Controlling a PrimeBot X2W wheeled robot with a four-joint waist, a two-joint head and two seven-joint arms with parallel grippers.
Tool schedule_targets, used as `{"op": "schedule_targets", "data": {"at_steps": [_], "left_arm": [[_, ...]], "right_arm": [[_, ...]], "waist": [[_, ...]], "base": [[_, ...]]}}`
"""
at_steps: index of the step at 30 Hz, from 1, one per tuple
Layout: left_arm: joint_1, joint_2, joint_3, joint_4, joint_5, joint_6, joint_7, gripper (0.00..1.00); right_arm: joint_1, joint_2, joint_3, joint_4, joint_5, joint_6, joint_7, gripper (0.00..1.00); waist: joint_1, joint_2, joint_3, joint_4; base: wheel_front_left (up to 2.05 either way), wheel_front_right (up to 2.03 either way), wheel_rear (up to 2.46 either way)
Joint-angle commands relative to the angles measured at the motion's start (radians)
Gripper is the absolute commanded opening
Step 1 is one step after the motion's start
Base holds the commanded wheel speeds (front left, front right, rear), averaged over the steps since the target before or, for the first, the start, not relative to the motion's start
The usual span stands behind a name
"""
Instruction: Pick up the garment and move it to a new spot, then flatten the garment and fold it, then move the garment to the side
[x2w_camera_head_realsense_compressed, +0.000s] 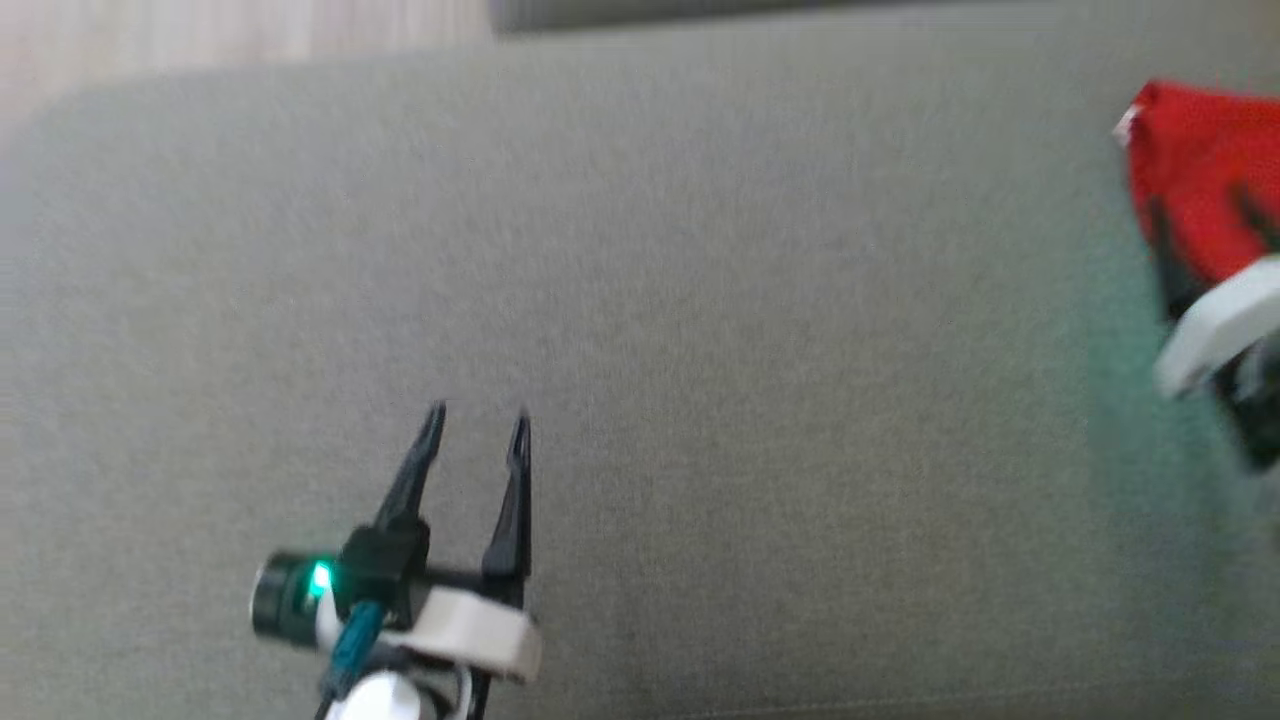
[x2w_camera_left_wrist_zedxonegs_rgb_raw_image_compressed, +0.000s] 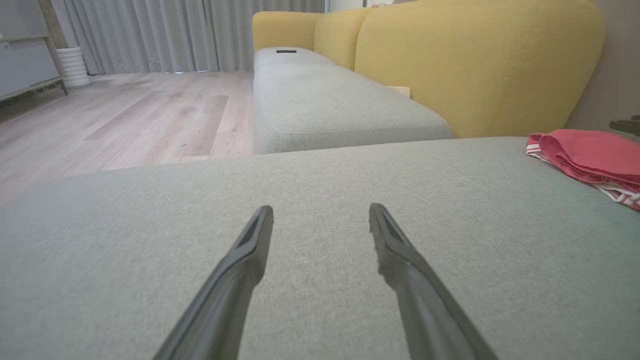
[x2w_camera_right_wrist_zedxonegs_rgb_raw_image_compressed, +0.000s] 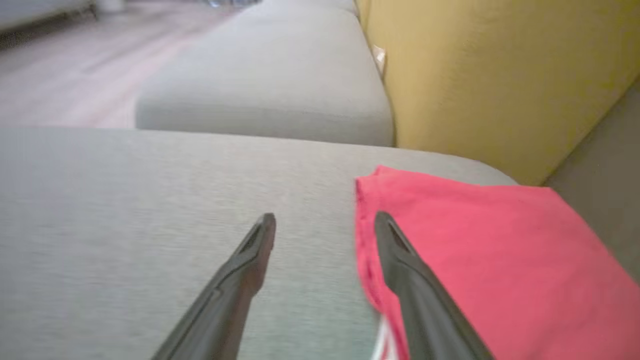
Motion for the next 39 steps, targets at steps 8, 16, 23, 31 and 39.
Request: {"op": "schedule_targets", "data": {"at_steps": [8,16,23,31,39], "left_arm": [[0.089,-0.007,0.099,0.009,-0.049,-0.03,-0.005,1.0],[0.146,-0.013,0.164,-0.02,-0.019,-0.035,-0.005,1.0],[0.21,-0.015,0.18,-0.054,0.024,-0.041,-0.005,1.0],[0.249,-0.019,0.188,-0.068,0.03,-0.053,-0.005,1.0],[0.297,-0.01,0.149,-0.005,0.031,-0.052,0.001,0.0]], "right_arm": [[0.318,0.211,-0.199,-0.26,-0.067,0.007,-0.113,1.0],[0.71,0.406,-0.414,-0.73,-0.324,0.007,-0.113,1.0],[0.853,0.452,-0.427,-0.757,-0.418,0.007,-0.113,1.0],[0.863,0.463,-0.417,-0.74,-0.437,0.007,-0.114,1.0],[0.914,0.468,-0.437,-0.689,-0.432,0.0,-0.102,0.0]], "waist": [[0.0,0.0,-0.232,0.027],[0.0,0.0,-0.285,0.062],[0.0,0.0,-0.313,0.063],[0.0,0.0,-0.319,0.047],[0.0,0.0,-0.313,0.041]], "base": [[0.0,0.0,0.0],[0.0,0.0,0.0],[0.0,0.0,0.0],[0.0,0.0,0.0],[0.0,0.0,0.0]]}}
